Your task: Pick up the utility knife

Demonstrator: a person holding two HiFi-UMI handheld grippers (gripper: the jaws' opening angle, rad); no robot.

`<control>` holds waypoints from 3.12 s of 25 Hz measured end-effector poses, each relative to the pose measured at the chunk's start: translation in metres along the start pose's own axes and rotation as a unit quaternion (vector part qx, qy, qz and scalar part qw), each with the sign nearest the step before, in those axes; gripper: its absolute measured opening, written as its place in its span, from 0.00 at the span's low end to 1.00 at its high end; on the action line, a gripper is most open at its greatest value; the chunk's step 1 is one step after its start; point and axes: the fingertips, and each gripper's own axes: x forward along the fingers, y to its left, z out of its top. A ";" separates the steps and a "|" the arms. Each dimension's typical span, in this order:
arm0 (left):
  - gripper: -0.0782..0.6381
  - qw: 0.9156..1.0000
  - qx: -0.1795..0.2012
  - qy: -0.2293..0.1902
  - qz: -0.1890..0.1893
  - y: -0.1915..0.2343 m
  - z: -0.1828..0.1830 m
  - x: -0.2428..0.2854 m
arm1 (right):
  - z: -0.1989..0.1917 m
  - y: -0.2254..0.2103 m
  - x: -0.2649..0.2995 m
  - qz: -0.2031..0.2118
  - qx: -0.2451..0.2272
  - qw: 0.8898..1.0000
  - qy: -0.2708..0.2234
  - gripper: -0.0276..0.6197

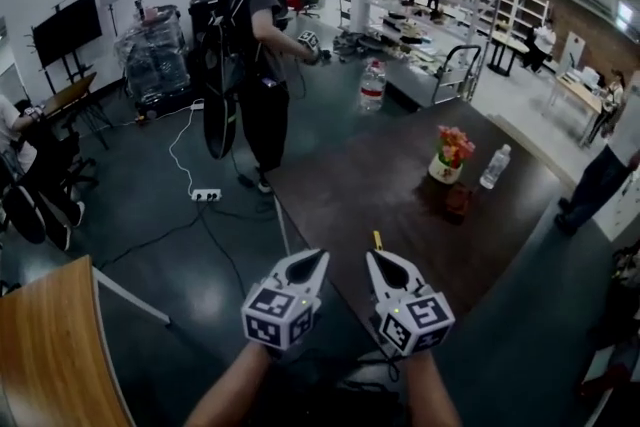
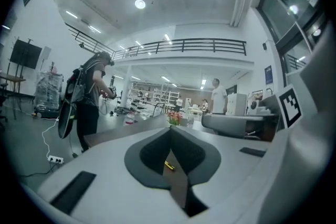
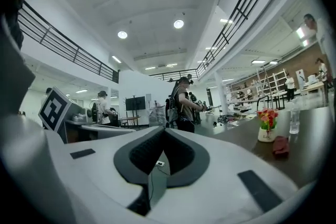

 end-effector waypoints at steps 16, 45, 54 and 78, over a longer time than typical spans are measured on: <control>0.12 0.980 0.013 0.079 -0.184 0.026 -0.040 0.145 | -0.051 -0.116 0.047 -0.218 0.012 0.974 0.066 0.06; 0.12 0.956 0.031 0.163 -0.240 0.044 -0.089 0.208 | -0.153 -0.176 0.095 -0.259 0.066 0.943 0.199 0.11; 0.12 0.959 0.033 0.176 -0.218 0.050 -0.098 0.205 | -0.217 -0.201 0.114 -0.249 0.056 0.925 0.281 0.29; 0.12 0.969 0.016 0.165 -0.184 0.062 -0.098 0.208 | -0.234 -0.199 0.108 -0.234 0.026 0.916 0.324 0.16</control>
